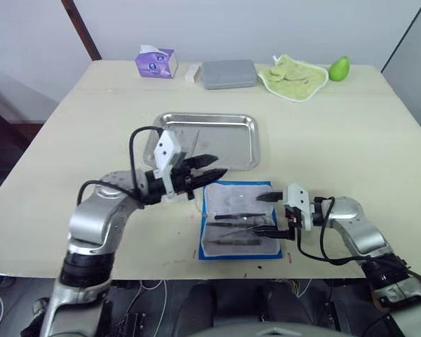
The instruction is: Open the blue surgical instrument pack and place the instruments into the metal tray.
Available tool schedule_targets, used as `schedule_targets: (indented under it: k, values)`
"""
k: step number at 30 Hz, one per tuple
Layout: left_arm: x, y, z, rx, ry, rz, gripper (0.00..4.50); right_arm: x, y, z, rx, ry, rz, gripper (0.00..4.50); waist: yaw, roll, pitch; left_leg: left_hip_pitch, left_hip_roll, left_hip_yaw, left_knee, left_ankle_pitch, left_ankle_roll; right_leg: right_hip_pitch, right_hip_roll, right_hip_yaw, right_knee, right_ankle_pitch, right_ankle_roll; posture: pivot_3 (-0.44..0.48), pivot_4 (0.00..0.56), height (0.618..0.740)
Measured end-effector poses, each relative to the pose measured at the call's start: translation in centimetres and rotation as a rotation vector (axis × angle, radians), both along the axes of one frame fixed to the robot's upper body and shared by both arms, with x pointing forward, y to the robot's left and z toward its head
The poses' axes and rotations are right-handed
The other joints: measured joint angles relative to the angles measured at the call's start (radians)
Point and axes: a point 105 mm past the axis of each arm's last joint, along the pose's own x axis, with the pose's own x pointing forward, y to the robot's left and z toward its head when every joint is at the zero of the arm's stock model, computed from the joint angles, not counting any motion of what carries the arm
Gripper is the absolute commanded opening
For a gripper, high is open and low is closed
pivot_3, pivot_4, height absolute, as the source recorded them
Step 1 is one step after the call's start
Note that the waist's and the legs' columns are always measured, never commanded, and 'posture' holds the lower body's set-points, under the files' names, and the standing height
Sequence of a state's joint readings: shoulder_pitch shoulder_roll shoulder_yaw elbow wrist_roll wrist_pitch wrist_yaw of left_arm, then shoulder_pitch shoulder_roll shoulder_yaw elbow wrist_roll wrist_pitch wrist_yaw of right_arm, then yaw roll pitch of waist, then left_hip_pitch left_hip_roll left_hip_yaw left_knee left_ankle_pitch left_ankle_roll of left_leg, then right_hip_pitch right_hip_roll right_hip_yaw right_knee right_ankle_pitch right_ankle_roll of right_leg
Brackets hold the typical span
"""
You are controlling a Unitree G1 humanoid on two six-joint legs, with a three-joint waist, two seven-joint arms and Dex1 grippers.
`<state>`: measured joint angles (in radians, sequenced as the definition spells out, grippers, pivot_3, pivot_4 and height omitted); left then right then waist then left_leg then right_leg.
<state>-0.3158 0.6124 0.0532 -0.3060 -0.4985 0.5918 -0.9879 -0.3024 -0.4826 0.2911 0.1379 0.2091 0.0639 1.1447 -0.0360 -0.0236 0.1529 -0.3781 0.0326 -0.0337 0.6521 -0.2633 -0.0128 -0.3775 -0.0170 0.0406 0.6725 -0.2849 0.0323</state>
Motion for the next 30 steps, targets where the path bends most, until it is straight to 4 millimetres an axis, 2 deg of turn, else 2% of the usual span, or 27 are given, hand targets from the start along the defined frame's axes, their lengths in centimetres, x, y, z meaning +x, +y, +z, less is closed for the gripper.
schedule_targets:
  k: [3, 4, 5, 7, 9, 14, 21, 27, 30]
  values:
    - [-1.0, 1.2, -0.9, 0.025, 0.014, -0.046, 2.13, -0.1, 0.0, 0.0, 0.004, -0.001, -0.004, 4.50, 0.000, 0.000, 0.000, 0.000, 0.000, 0.000, 0.000, 0.000, 0.000, 0.000, 0.000, 0.000, 0.000, 0.000, 0.000, 0.000, 0.150, 0.740]
    - [-1.5, 2.0, -1.5, 0.041, 0.039, -0.061, 2.66, -0.1, 0.0, 0.0, 0.006, -0.001, -0.007, 4.50, 0.000, 0.000, 0.000, 0.000, 0.001, 0.000, 0.000, 0.000, 0.000, 0.000, 0.000, 0.000, 0.000, 0.000, 0.000, 0.000, 0.150, 0.740]
    - [-2.1, 3.3, -2.4, 0.062, 0.080, -0.067, 2.87, -0.1, 0.0, 0.0, 0.010, -0.001, -0.010, 4.50, 0.000, 0.001, 0.000, 0.000, 0.001, 0.000, -0.001, 0.000, 0.000, -0.001, 0.000, 0.000, 0.000, 0.000, 0.000, 0.000, 0.150, 0.740]
    - [-3.0, 5.2, -3.5, 0.075, 0.151, -0.065, 3.88, -0.2, -0.3, -0.1, 0.016, 0.001, -0.021, 4.50, 0.001, 0.001, 0.001, 0.000, 0.004, 0.000, -0.001, 0.000, 0.000, -0.001, 0.000, 0.000, -0.001, 0.000, 0.000, 0.000, 0.150, 0.740]
    - [-3.4, 6.4, -3.6, 0.081, 0.164, -0.060, 4.47, -0.2, -0.5, -0.1, 0.014, 0.003, -0.029, 4.50, 0.008, 0.000, 0.001, -0.001, 0.004, 0.000, 0.000, 0.000, 0.000, -0.001, 0.000, -0.001, -0.001, 0.000, 0.000, 0.000, 0.150, 0.740]
    - [-3.9, 8.0, -3.2, 0.112, 0.149, -0.058, 4.47, -0.2, -0.5, -0.1, 0.016, 0.003, -0.029, 4.50, 0.013, 0.001, 0.001, 0.000, 0.005, 0.001, -0.001, 0.000, 0.001, -0.001, 0.001, 0.000, -0.002, 0.000, 0.000, 0.000, 0.150, 0.740]
    - [-3.9, 8.5, -3.3, 0.138, 0.139, -0.068, 4.47, -0.3, -0.7, -0.1, 0.012, 0.003, -0.031, 4.50, 0.019, 0.001, 0.001, 0.000, 0.005, 0.001, -0.001, 0.000, 0.001, -0.001, 0.001, 0.000, -0.002, 0.000, 0.000, 0.000, 0.150, 0.740]
    - [-3.4, 6.9, -3.7, 0.221, 0.108, -0.125, 4.47, -0.2, -0.7, 0.0, 0.011, 0.002, -0.030, 4.50, 0.020, 0.001, 0.001, -0.001, 0.004, 0.002, -0.001, 0.000, 0.001, -0.001, 0.001, 0.000, -0.002, 0.000, 0.000, 0.000, 0.150, 0.740]
    - [-2.6, 5.1, -3.4, 0.230, 0.087, -0.168, 4.47, -0.2, -0.7, 0.0, 0.011, 0.000, -0.031, 4.50, 0.022, 0.001, 0.001, -0.001, 0.004, 0.003, 0.000, 0.000, 0.001, -0.001, 0.002, 0.000, -0.002, 0.000, 0.000, 0.000, 0.150, 0.740]
